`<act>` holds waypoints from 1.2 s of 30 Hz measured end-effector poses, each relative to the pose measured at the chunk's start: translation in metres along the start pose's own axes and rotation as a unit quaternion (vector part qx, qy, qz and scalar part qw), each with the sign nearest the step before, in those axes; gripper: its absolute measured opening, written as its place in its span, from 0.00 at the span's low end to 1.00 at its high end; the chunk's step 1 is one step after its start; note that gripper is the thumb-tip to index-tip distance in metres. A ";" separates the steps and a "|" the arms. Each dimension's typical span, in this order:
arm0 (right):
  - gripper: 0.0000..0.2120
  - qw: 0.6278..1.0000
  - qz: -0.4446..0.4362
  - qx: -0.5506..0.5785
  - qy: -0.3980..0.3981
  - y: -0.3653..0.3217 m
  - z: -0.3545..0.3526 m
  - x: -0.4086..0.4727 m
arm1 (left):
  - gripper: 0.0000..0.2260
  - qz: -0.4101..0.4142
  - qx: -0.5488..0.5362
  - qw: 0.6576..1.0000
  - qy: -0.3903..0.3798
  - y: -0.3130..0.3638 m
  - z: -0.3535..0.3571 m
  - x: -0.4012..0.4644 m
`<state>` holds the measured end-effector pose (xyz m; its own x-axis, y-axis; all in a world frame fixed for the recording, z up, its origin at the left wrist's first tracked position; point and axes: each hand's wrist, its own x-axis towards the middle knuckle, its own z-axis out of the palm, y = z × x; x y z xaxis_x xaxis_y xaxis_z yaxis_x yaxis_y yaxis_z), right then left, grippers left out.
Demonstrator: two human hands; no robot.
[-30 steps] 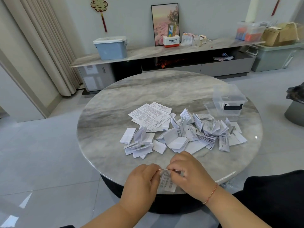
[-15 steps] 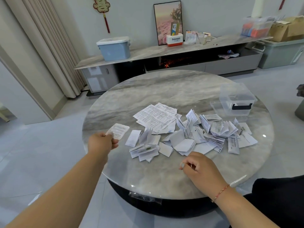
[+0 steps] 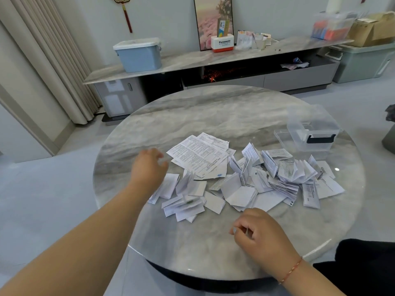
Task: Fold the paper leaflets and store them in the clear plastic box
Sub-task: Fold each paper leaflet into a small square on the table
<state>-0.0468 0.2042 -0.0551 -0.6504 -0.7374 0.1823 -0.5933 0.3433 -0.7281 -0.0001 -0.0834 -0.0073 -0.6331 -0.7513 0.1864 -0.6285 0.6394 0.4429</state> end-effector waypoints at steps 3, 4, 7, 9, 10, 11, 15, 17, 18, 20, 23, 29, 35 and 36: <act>0.14 1.000 -0.008 -0.008 -0.003 0.001 0.003 0.003 | 0.16 0.074 -0.009 0.995 -0.073 0.040 0.020 0.016; 0.12 1.000 -0.013 -0.011 -0.001 0.000 0.004 0.004 | 0.19 0.079 -0.003 0.991 -0.107 0.050 0.028 0.019; 0.10 1.000 -0.022 -0.016 0.007 0.004 0.003 0.008 | 0.32 0.070 0.058 0.973 -0.211 0.069 0.056 0.027; 0.09 1.000 -0.021 -0.016 0.013 0.005 0.003 0.010 | 0.34 0.081 0.137 0.957 -0.241 0.074 0.068 0.027; 0.09 1.000 -0.019 -0.015 0.016 0.006 0.003 0.011 | 0.33 0.097 0.174 0.951 -0.238 0.075 0.071 0.027; 0.09 1.000 -0.016 -0.014 0.020 0.007 0.002 0.012 | 0.31 0.113 0.199 0.946 -0.231 0.076 0.074 0.027; 0.08 0.999 -0.015 -0.011 0.030 0.008 0.001 0.011 | 0.15 0.130 0.219 0.940 -0.225 0.078 0.077 0.029; 0.09 0.999 -0.016 -0.010 0.027 0.007 -0.002 0.011 | 0.12 0.111 0.202 0.946 -0.229 0.079 0.072 0.032; 0.09 0.999 -0.019 -0.008 0.028 0.008 -0.003 0.011 | 0.11 0.102 0.191 0.950 -0.226 0.079 0.068 0.035; 0.09 0.999 -0.019 -0.004 0.032 0.009 -0.005 0.011 | 0.10 0.097 0.179 0.960 -0.192 0.076 0.056 0.040; 0.11 0.999 -0.007 -0.009 0.043 0.010 -0.009 0.011 | 0.06 0.099 0.134 0.982 -0.090 0.072 0.029 0.039; 0.09 0.987 0.033 0.035 0.152 0.002 -0.028 0.007 | 0.14 0.303 0.118 0.941 0.092 0.076 -0.034 -0.046; 0.37 0.989 -0.046 0.003 0.141 0.004 -0.043 -0.009 | 0.15 0.463 0.091 0.878 0.079 0.055 -0.037 -0.171; 0.36 0.990 -0.078 -0.014 0.116 0.004 -0.045 -0.014 | 0.16 0.474 0.089 0.874 0.066 0.050 -0.033 -0.186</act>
<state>-0.0613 0.2417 -0.0309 -0.6397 -0.6296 0.4409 -0.7058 0.2541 -0.6613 0.1008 0.0831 0.0087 -0.8569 0.1247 0.5003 0.0825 0.9910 -0.1057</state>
